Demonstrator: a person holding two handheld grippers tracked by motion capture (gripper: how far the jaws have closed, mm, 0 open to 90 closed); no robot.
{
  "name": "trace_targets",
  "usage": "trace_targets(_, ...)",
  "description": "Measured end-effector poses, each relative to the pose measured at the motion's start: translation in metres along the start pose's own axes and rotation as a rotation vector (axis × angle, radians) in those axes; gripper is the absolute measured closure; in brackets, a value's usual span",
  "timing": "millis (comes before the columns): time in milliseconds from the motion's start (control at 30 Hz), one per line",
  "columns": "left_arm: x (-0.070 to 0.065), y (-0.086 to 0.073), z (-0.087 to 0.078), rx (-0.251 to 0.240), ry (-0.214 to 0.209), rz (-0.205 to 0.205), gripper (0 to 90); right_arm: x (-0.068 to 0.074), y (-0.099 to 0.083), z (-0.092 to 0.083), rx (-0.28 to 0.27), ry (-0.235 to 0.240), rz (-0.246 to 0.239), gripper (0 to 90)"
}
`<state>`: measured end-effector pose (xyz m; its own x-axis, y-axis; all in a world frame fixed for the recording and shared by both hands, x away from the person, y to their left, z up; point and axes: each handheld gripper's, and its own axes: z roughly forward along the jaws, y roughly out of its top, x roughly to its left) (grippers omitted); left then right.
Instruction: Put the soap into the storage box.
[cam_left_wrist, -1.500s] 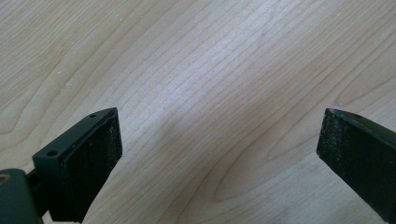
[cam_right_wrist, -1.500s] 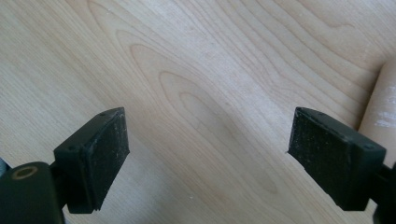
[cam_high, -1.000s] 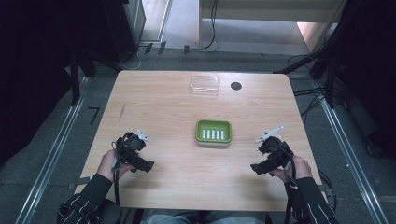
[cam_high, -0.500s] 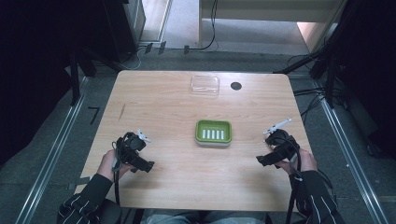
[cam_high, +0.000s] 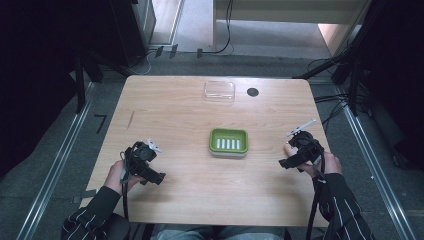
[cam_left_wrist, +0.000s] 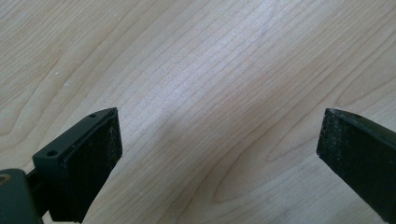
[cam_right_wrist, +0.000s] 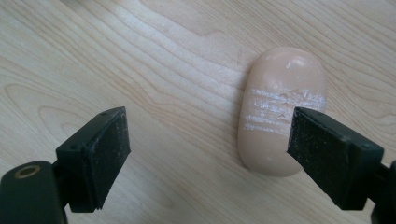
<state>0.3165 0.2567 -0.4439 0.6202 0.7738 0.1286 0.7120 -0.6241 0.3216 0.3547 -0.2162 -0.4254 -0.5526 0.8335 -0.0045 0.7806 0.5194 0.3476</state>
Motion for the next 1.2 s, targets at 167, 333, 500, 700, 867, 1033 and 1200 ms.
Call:
trace_targets(167, 0.0, 0.0, 0.0, 0.006, 0.001, 0.002, 0.5, -0.005, 0.003, 0.003, 0.005, -0.001, 0.007, 13.6)
trace_targets(333, 0.0, 0.0, 0.0, 0.008, 0.001, 0.001, 0.6, -0.012, 0.008, 0.006, 0.018, 0.0, 0.004, 14.0)
trace_targets(500, 0.0, 0.001, 0.0, 0.009, 0.0, 0.001, 0.5, -0.019, 0.012, 0.01, 0.034, -0.003, 0.024, 14.1)
trace_targets(700, 0.0, 0.001, 0.0, 0.01, 0.0, 0.002, 0.5, -0.026, 0.016, 0.016, 0.051, -0.002, 0.029, 14.1)
trace_targets(867, 0.0, 0.001, 0.0, 0.012, -0.001, 0.002, 0.5, -0.034, 0.02, 0.024, 0.073, 0.007, 0.049, 14.0)
trace_targets(1033, 0.0, 0.001, 0.0, 0.012, -0.004, 0.002, 0.5, -0.042, 0.023, 0.032, 0.093, 0.009, 0.062, 14.0)
trace_targets(1200, 0.0, 0.001, 0.0, 0.013, -0.002, 0.001, 0.5, -0.045, 0.023, 0.038, 0.115, 0.016, 0.074, 14.1)
